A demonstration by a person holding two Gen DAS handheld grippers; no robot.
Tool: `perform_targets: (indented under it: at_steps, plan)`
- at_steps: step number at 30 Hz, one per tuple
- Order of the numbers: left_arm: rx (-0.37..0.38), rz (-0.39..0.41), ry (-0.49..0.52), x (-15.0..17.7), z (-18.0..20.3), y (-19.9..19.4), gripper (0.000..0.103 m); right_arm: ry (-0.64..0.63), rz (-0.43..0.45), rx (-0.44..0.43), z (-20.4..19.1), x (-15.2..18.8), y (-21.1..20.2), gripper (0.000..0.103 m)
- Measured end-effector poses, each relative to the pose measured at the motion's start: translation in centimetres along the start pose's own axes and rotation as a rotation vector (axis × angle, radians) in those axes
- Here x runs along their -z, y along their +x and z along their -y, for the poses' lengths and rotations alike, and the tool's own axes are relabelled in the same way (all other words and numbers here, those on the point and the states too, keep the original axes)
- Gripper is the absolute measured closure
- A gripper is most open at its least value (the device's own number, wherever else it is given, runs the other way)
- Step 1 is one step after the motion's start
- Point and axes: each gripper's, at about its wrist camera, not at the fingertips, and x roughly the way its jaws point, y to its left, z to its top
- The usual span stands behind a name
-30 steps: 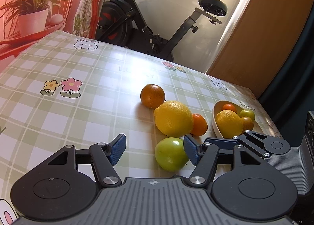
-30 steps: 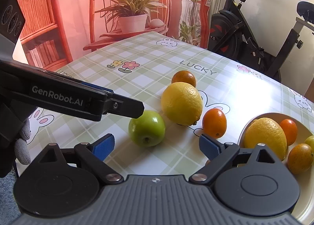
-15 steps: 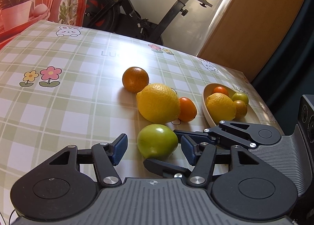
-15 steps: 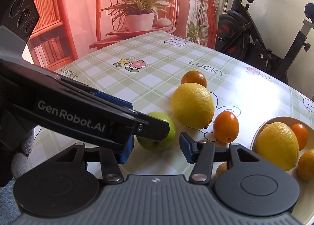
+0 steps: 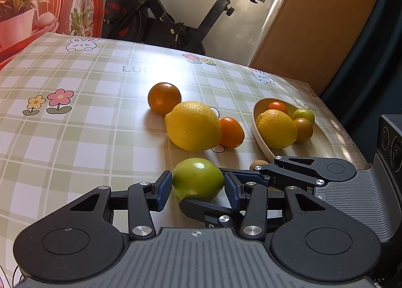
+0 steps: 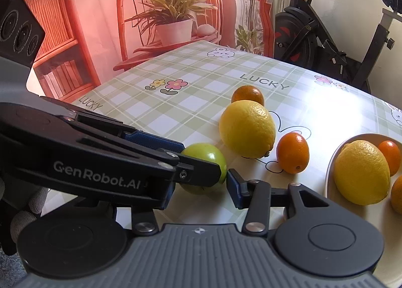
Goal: Organize fruits
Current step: 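Carry the green apple with the left gripper over the plate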
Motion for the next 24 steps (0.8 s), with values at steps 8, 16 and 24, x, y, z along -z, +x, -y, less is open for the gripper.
perform_targets:
  at_steps: [8,16,24]
  plan:
    - [-0.003,0.009,0.055,-0.4,2.5,-0.7,0.055,0.069,0.039,-0.001,0.6,1.0,-1.9,0.056]
    - [0.005,0.025,0.170,-1.8,7.7,-0.7,0.055,0.164,0.136,0.027,2.8,1.8,-5.6,0.055]
    - [0.044,0.018,0.252,-3.1,12.8,1.6,0.054,0.259,0.213,0.088,6.2,3.1,-9.4,0.055]
